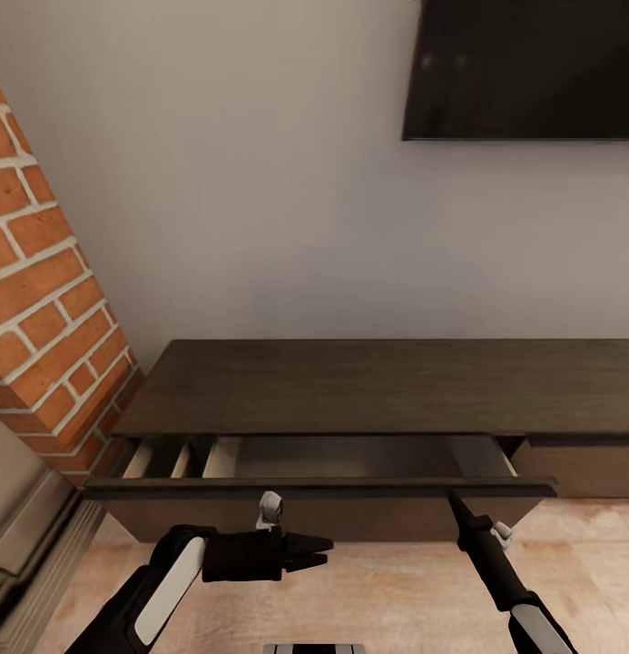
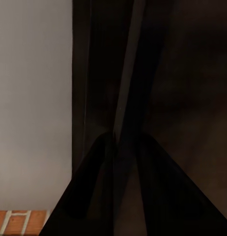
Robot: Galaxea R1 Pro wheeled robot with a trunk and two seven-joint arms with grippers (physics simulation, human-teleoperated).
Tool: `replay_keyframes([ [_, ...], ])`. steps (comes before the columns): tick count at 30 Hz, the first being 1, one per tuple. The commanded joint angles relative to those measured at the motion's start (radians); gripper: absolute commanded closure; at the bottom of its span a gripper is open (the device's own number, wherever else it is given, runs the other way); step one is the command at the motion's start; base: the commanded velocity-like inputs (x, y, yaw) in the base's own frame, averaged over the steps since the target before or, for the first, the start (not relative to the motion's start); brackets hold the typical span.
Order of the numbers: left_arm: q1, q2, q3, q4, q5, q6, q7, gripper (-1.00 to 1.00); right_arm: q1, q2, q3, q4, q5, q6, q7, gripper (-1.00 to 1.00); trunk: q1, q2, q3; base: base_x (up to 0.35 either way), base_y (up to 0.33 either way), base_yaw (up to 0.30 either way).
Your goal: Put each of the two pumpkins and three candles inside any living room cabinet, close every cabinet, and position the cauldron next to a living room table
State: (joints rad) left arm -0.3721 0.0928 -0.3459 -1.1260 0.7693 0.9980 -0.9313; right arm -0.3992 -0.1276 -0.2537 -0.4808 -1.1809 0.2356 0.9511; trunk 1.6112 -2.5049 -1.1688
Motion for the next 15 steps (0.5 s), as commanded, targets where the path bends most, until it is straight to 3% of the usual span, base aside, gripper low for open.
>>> replay_keyframes([
  [1,-0.001,0.001,-0.001,0.000,0.002,0.004,-0.002,-1.00,-0.001,0.000,0.002,-0.002,-0.016,0.019,0.020,1.00,-0.001,0.000,-0.001,-0.217,0.000,0.000],
  [15,-0.001,0.001,-0.001,-0.003,0.003,0.004,-0.002,-1.00,-0.001,0.000,0.002,-0.002,-0.017,0.019,0.020,1.00,-0.001,0.000,-0.001,-0.112,0.000,0.000],
])
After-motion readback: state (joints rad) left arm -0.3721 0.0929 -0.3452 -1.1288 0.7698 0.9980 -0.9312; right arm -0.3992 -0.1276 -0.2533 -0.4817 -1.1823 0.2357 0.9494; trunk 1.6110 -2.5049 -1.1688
